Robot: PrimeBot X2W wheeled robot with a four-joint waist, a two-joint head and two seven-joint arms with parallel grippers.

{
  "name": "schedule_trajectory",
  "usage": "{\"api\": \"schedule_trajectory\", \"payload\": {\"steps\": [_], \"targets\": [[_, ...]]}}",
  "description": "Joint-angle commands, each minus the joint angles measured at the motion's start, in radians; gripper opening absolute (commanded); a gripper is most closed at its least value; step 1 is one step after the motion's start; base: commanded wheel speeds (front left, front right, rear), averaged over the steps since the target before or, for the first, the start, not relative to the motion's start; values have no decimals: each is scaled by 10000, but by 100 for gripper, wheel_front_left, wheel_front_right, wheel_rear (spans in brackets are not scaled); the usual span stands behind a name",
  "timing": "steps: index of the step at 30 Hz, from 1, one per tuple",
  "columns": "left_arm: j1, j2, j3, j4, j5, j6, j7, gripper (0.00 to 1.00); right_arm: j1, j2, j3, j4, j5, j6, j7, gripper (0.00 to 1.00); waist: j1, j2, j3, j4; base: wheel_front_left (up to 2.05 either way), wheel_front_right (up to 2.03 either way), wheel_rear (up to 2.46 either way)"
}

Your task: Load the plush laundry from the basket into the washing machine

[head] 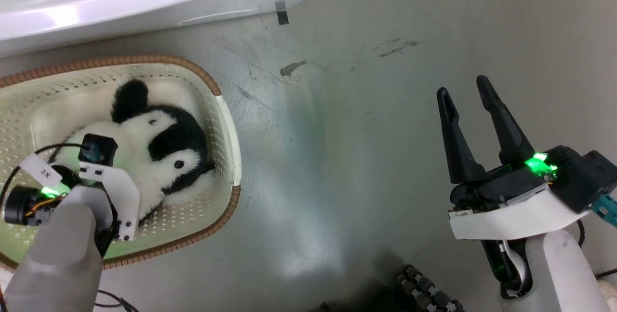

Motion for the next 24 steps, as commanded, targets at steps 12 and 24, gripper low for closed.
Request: {"api": "schedule_trajectory", "payload": {"steps": [12, 24], "targets": [[588, -1035, -162, 946, -702, -45, -2725, 0, 386, 45, -689, 444, -845, -9, -224, 100, 0, -1, -2305, 930, 0, 0, 0], [2372, -2059, -117, -118, -987, 104, -4092, 0, 1723, 45, -1347, 777, -1669, -9, -224, 100, 0, -1, -5630, 2437, 0, 0, 0]]}}
